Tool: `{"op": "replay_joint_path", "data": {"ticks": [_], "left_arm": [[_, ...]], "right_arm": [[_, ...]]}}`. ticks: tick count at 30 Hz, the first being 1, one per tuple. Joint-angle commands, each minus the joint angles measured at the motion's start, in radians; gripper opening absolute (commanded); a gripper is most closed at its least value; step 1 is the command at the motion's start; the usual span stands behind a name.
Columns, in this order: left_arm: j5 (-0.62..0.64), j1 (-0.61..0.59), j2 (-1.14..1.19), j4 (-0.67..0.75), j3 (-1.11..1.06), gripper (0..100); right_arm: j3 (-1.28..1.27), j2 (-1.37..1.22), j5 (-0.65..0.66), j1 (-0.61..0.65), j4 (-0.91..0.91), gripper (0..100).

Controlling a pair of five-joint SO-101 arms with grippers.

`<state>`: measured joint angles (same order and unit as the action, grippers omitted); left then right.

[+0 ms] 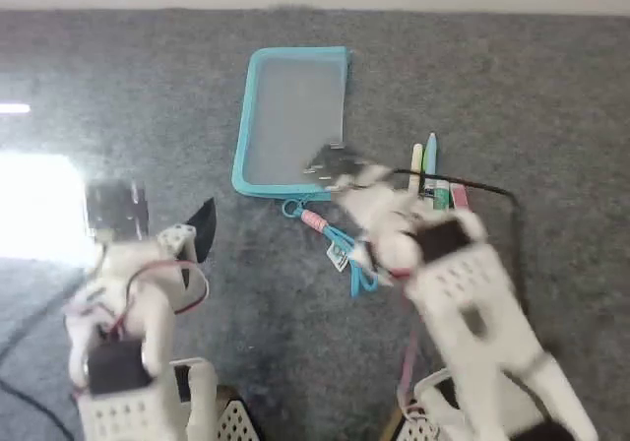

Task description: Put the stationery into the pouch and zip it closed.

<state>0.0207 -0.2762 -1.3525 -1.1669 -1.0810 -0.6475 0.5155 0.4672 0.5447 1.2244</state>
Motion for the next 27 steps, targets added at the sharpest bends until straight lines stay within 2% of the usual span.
{"op": "replay_joint_path", "data": {"ticks": [1,5,9,14,18,25,27], "left_arm": [[0.038,-0.009,0.339,-0.043,0.139,29],[0.034,-0.026,0.609,-0.071,0.226,29],[0.034,-0.086,0.772,0.051,0.254,29],[0.04,-0.181,0.841,0.098,0.268,29],[0.04,-0.229,0.844,0.095,0.272,29],[0.035,-0.222,0.848,0.086,0.271,29],[0.035,-0.183,0.85,0.08,0.269,29]], "right_arm": [[0.071,-0.15,0.005,0.027,-0.102,21.4],[0.074,-0.248,0.006,0.01,-0.229,29.3],[0.072,-0.285,-0.066,0.002,-0.358,33.6],[0.046,-0.306,-0.204,-0.007,-0.529,33.6],[-0.032,-0.348,-0.218,-0.002,-0.653,33.6],[-0.046,-0.371,-0.218,-0.004,-0.634,33.6],[-0.046,-0.367,-0.218,-0.012,-0.601,33.6]]}}
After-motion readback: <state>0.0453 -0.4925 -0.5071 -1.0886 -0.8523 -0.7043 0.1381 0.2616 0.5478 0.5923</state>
